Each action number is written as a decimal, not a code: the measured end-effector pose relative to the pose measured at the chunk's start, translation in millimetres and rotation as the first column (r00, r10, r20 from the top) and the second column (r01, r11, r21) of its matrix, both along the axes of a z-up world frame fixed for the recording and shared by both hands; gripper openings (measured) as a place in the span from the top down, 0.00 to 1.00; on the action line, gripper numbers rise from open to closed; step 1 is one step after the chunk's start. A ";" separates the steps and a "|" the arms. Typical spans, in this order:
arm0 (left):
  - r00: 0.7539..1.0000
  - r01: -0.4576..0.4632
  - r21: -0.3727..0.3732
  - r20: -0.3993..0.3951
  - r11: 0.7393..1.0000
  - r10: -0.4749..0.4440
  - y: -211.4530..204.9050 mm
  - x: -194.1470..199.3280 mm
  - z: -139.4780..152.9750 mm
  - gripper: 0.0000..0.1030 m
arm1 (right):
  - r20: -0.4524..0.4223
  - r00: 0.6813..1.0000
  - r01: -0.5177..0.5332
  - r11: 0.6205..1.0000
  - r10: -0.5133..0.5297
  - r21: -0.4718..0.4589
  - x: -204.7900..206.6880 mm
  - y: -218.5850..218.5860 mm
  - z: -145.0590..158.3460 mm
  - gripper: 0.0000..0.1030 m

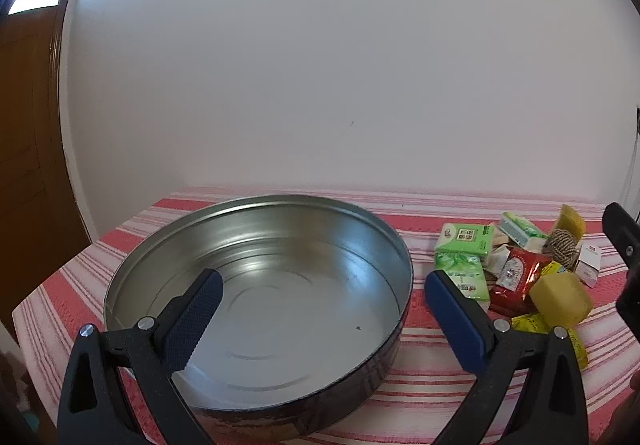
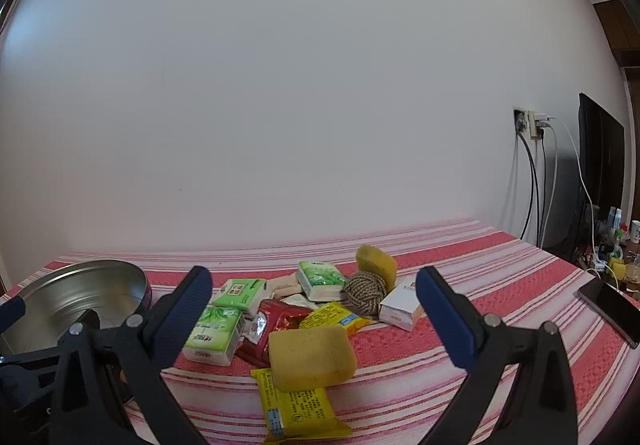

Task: Organize objects
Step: 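Move both tools toward the pile of items beside the silver tin, then grasp the yellow snack packet with the left tool while the right tool grasps the yellow sponge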

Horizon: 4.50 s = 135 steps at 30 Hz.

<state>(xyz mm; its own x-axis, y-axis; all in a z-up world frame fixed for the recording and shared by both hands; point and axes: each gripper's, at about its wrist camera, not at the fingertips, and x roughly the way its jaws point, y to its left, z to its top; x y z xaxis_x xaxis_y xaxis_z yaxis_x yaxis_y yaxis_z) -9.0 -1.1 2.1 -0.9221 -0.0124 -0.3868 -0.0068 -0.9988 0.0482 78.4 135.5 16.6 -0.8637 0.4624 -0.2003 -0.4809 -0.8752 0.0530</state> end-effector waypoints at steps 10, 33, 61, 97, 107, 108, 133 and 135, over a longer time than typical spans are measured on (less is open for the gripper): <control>0.999 0.022 -0.012 0.046 1.000 -0.021 -1.8 -1.4 -5.8 0.01 | 0.001 1.000 0.003 1.000 -0.003 0.001 -4.5 2.0 -1.4 0.00; 0.995 0.087 -0.050 0.055 0.995 -0.084 45.9 -2.4 -6.6 0.01 | 0.060 0.996 0.068 0.996 -0.065 -0.050 -9.0 27.1 -12.0 0.00; 0.853 0.392 0.040 0.359 0.919 -0.379 155.5 -6.0 -38.6 0.01 | 0.229 0.971 0.097 0.986 -0.065 -0.133 16.5 126.5 -19.2 0.19; 0.874 0.375 -0.006 0.336 0.927 -0.352 90.4 -1.4 -32.5 0.49 | 0.269 0.961 -0.010 0.978 0.068 -0.210 -7.4 84.5 -25.5 0.16; 0.871 0.409 0.037 0.281 0.912 -0.402 69.2 4.6 -21.7 0.49 | 0.298 0.948 -0.048 0.975 0.114 -0.219 -20.8 65.8 -29.5 0.16; 0.870 0.414 0.039 0.277 0.909 -0.408 68.9 4.6 -21.2 0.49 | 0.298 0.947 -0.055 0.972 0.123 -0.228 -21.7 65.0 -29.5 0.16; 0.772 0.568 0.022 0.333 0.823 -0.541 90.9 3.7 -40.2 0.49 | 0.192 0.864 -0.299 0.782 0.465 -0.547 -44.0 59.6 -41.3 0.20; 0.775 0.567 0.006 0.334 0.824 -0.536 92.8 3.7 -40.9 0.49 | 0.171 0.842 -0.307 0.715 0.512 -0.628 -53.6 61.7 -50.9 0.33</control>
